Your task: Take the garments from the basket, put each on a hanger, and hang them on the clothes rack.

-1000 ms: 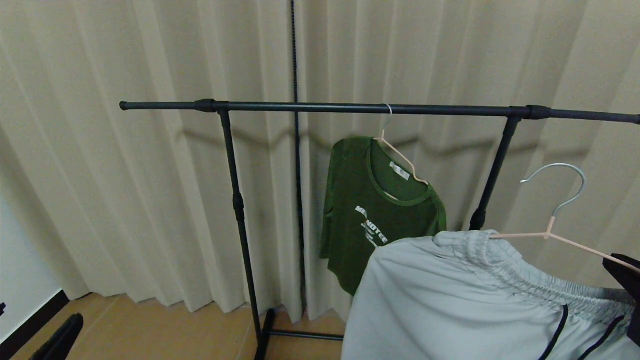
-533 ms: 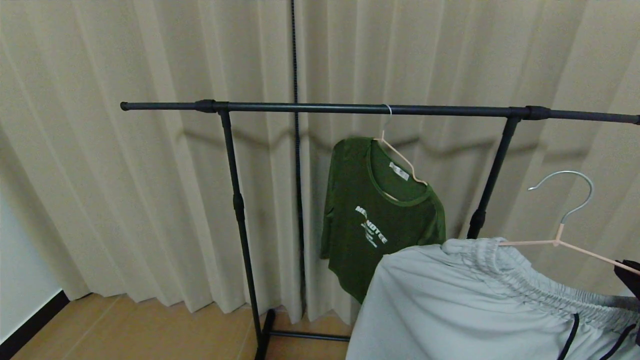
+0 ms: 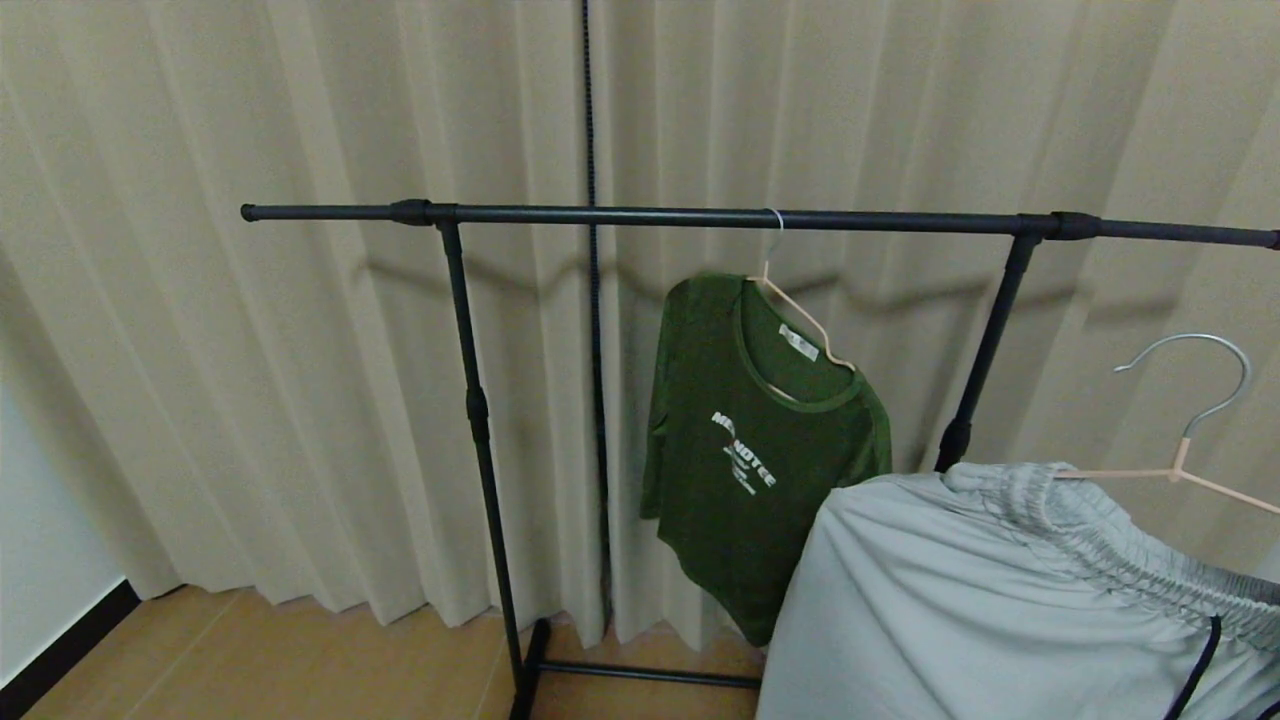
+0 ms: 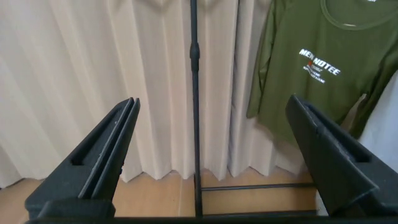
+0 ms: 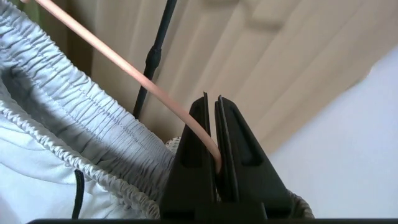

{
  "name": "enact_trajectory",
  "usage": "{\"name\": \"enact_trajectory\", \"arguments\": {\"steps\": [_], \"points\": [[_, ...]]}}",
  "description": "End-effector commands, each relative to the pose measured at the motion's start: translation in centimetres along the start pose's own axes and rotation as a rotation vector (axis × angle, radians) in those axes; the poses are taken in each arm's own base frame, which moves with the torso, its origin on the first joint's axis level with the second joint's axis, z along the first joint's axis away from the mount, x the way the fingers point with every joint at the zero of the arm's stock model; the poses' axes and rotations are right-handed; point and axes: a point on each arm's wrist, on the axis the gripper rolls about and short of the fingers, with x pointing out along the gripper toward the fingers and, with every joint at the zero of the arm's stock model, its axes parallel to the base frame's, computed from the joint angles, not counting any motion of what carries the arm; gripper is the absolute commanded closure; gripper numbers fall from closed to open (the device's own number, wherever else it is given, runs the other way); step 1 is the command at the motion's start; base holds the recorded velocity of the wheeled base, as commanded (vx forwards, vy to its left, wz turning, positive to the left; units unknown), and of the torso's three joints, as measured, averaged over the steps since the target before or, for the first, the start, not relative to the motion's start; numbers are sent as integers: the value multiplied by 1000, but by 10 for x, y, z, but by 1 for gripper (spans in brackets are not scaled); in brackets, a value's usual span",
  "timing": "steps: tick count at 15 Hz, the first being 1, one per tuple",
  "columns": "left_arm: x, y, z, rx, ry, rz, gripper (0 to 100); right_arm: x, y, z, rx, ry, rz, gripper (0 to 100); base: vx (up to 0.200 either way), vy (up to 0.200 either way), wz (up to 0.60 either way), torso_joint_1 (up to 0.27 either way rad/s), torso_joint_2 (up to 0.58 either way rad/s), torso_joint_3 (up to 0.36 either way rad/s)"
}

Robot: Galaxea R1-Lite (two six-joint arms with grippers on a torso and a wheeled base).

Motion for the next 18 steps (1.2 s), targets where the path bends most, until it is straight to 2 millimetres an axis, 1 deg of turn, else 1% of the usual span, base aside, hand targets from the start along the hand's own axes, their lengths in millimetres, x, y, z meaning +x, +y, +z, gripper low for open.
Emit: {"name": "enact_trajectory", "arguments": {"steps": [1,2,11,14,16,18], "points": [[0,0,-1,0,7,-5,0,-1,-1,1,0,-6,-6,100,0,0,0,0,0,0],[0,0,-1,0,9,-5,0,-1,-1,1,0,-8,-6,100,0,0,0,0,0,0],[0,0,-1,1,10,-7,0,-1,-1,1,1,-9,-7,100,0,-200,0,4,2,0],[0,0,-1,4,10,-19,0,-2,-9,5,10,-10,-86,100,0,0,0,0,0,0],[0,-1,-2,7,17,-36,0,-2,-11,-3,13,47,-123,100,0,0,0,0,0,0],[0,-1,-2,10,18,-39,0,1,-10,-5,10,118,-93,100,0,0,0,0,0,0]]}}
